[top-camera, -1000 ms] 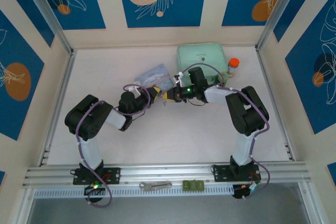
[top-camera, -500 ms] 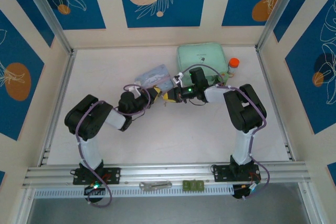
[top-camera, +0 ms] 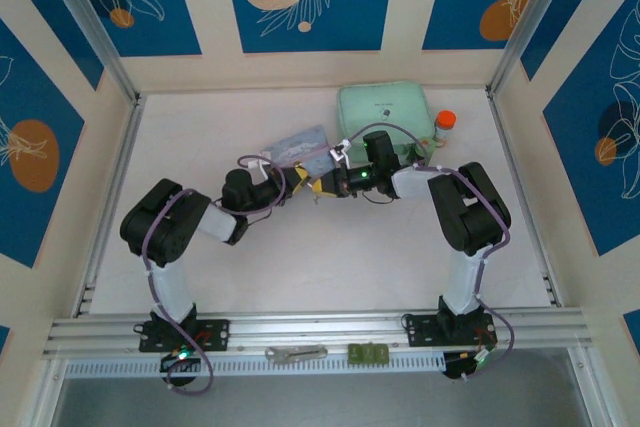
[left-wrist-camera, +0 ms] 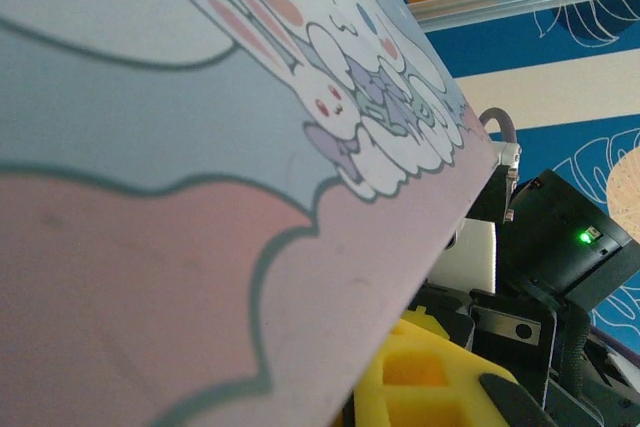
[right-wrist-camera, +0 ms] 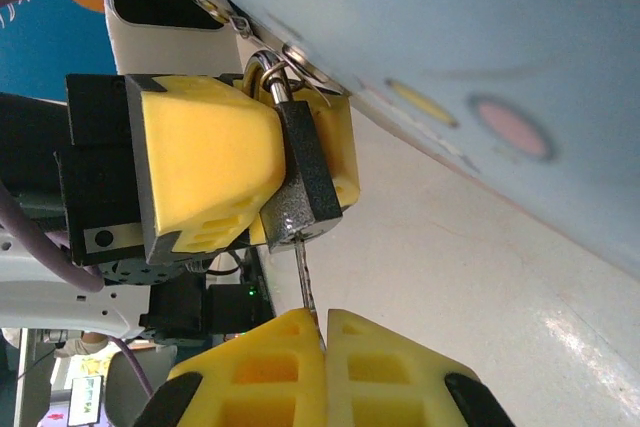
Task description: Unlock a padlock with a key
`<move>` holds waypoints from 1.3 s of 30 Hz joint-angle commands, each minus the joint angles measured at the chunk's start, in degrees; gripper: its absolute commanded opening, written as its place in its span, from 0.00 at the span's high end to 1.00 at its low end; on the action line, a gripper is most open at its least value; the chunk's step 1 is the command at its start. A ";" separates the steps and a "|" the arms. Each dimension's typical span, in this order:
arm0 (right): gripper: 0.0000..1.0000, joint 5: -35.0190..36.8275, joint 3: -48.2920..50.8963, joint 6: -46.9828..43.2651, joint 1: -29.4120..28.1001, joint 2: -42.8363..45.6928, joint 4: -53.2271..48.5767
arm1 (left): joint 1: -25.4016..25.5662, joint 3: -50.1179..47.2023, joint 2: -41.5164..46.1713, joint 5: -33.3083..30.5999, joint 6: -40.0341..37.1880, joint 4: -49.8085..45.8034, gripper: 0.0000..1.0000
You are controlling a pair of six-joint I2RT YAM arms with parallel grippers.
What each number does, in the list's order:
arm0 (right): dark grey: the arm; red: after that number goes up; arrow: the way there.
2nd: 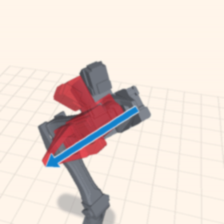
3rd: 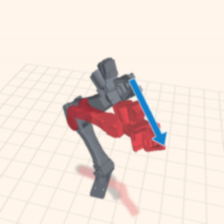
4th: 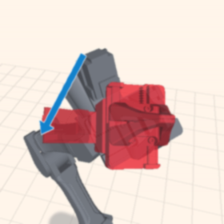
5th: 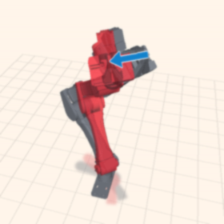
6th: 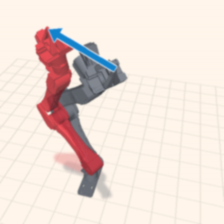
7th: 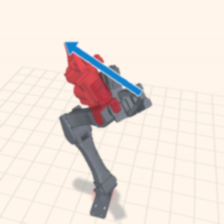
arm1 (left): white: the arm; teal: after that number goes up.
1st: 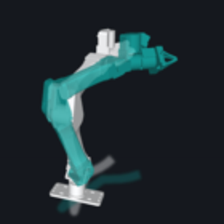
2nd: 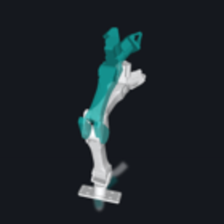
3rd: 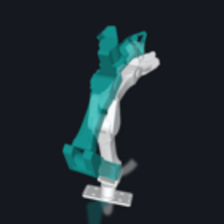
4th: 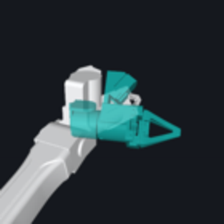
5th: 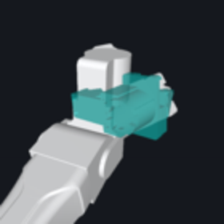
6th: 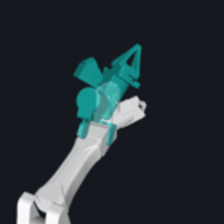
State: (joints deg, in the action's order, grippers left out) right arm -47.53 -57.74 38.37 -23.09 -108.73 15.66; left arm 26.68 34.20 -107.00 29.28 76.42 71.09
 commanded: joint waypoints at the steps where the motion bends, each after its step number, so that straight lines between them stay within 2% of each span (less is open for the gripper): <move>1: 1.00 6.57 -3.41 -0.93 0.41 0.98 4.58 | 2.94 -1.14 1.98 16.22 -1.63 1.59 1.00; 6: 1.00 12.20 -3.75 1.71 0.68 1.45 4.18 | 3.53 -2.29 4.09 17.30 -2.97 -1.50 1.00; 12: 1.00 18.70 -2.10 7.82 -1.13 1.50 9.72 | 4.69 -1.94 4.46 16.39 -2.76 -1.67 1.00; 19: 1.00 21.76 -1.21 11.56 -4.38 1.74 13.79 | 5.71 -2.65 4.09 11.17 -2.23 -1.11 1.00; 23: 1.00 23.69 -0.60 11.63 -4.30 1.52 14.32 | 6.90 -1.71 2.76 10.95 -0.89 1.02 1.00; 29: 1.00 23.56 -3.36 9.56 -3.19 -1.12 14.72 | 8.90 -1.14 1.14 12.48 1.41 3.99 1.00; 34: 1.00 17.63 -4.31 3.68 -2.23 -3.37 19.69 | 9.95 -0.56 0.58 15.02 2.76 4.74 1.00; 39: 1.00 13.12 -6.18 -1.72 -2.13 -4.77 19.06 | 9.92 -0.02 0.35 15.81 3.07 3.44 1.00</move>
State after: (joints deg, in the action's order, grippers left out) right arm -42.19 -58.06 41.19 -25.02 -111.90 23.59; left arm 27.35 32.82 -106.39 22.37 78.22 69.06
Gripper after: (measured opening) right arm 0.054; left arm 0.117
